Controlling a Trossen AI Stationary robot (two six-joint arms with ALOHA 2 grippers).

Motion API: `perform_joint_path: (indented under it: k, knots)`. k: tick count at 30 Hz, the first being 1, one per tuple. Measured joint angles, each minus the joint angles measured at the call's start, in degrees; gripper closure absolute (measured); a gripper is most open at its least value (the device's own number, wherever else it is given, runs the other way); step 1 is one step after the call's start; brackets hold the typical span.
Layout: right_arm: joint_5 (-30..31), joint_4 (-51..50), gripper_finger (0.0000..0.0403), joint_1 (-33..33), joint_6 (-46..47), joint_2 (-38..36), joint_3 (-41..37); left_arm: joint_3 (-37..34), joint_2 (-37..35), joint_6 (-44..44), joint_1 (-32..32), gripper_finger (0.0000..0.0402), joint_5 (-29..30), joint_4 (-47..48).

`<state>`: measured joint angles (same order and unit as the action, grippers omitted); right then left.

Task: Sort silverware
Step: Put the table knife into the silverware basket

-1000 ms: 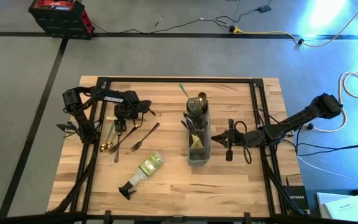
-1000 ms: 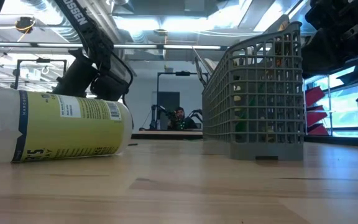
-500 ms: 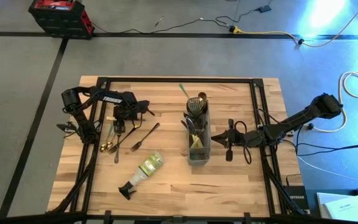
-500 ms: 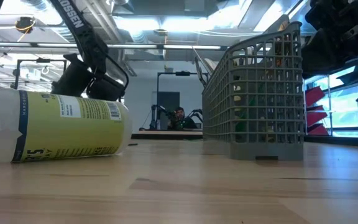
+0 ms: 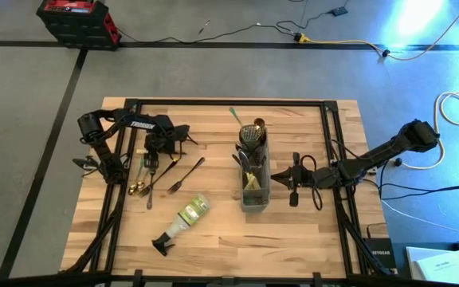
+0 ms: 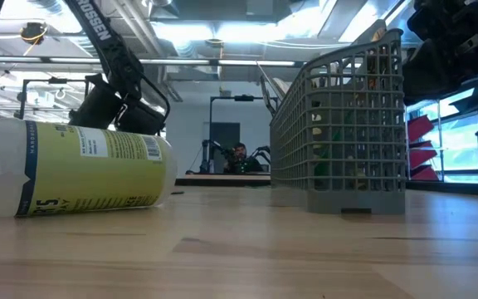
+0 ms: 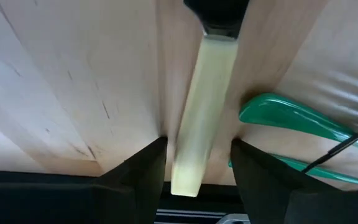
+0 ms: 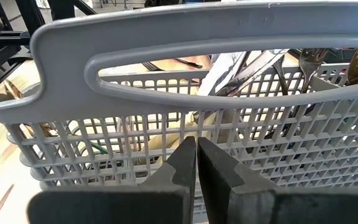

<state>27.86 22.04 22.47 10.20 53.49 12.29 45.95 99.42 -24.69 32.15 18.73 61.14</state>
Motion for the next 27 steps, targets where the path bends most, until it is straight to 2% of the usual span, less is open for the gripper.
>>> perform_joint_path:
  k: [7, 15, 27]
  knots:
    - [0.02, 0.00, 0.0403, 0.01, 0.00, 0.00, 0.00, -0.04, 0.07, -0.02, 0.61, 0.0239, 1.00, -0.21]
    - [0.04, 0.04, 0.0403, -0.01, 0.02, 0.00, 0.00, -0.11, 0.13, 0.50, 0.63, 0.0296, 1.81, -0.29]
    - [0.07, 0.04, 0.0403, 0.00, 0.01, 0.00, 0.00, -0.11, 0.17, 0.88, 0.57, 0.0317, 1.95, -0.40]
